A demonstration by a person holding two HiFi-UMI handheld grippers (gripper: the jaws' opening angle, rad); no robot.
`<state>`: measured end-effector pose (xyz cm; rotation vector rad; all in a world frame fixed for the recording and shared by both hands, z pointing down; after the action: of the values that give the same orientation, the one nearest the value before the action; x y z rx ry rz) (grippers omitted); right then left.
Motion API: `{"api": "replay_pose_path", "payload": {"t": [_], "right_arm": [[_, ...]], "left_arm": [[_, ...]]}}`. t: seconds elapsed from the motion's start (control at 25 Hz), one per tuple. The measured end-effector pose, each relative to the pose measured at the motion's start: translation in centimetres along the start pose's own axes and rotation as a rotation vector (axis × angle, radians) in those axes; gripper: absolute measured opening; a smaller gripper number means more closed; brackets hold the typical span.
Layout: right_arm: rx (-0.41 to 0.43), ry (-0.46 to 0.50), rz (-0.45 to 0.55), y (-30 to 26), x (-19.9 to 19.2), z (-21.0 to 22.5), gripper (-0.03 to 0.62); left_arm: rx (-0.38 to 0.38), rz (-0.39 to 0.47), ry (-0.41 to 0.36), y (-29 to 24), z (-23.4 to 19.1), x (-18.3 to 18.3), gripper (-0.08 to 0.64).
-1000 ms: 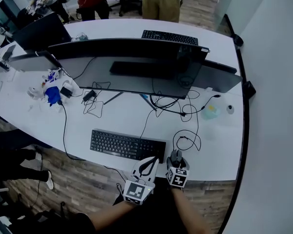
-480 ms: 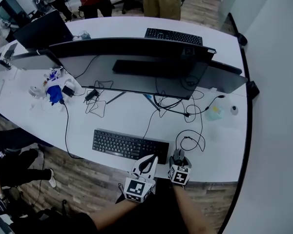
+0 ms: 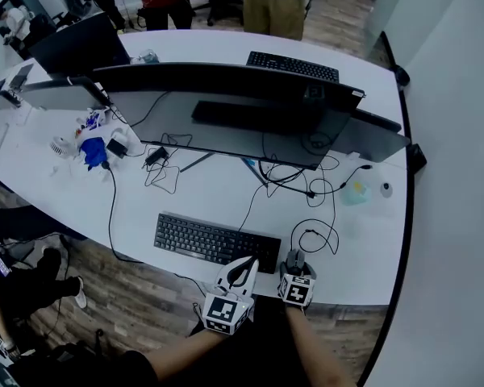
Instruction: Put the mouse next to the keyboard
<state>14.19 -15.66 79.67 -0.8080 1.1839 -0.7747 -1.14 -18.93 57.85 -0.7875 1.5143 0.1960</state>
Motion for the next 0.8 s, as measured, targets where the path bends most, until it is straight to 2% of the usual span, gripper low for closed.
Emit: {"api": "replay_pose_path", "payload": {"t": [0.24,0.44,0.6,0.72,0.8], "right_arm": [[-0.021,0.007,0.038,2.0,0.6,0.1,0.32],[0.046,-0.07,0.155,6.0,2.3,-0.8,0.319],[0.092,-0.06,0.262,10.7,3.7,-2.5,0.307],[0.122,-0.04,0.364,15.3,4.2,-3.8,0.194],[0.159,-0.02,0.446,18.6,4.7,-4.8,0.076]], "left_arm": [[-0.014,0.023,-0.004,1.1,-0.2,0.6,0.011],[-0.031,0.085,-0.006,3.0,0.0,2.3,0.011],[-0.118,0.107,-0.006,4.6,2.0,2.5,0.009],[-0.135,0.118,-0.008,6.4,3.5,2.0,0.01],[-0.121,0.136,-0.006,7.6,4.2,2.1,0.009]]}}
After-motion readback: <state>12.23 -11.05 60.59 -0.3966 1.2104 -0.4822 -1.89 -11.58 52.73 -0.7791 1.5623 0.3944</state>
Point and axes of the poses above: the fingertips, and each gripper's own axes: y backward along the fingers, z to its right, x out of its top, the point moved 1 cm from there along y, backward along the fingers, and after that the axes turned 9 degrees about -y, right-handed, at the moved point
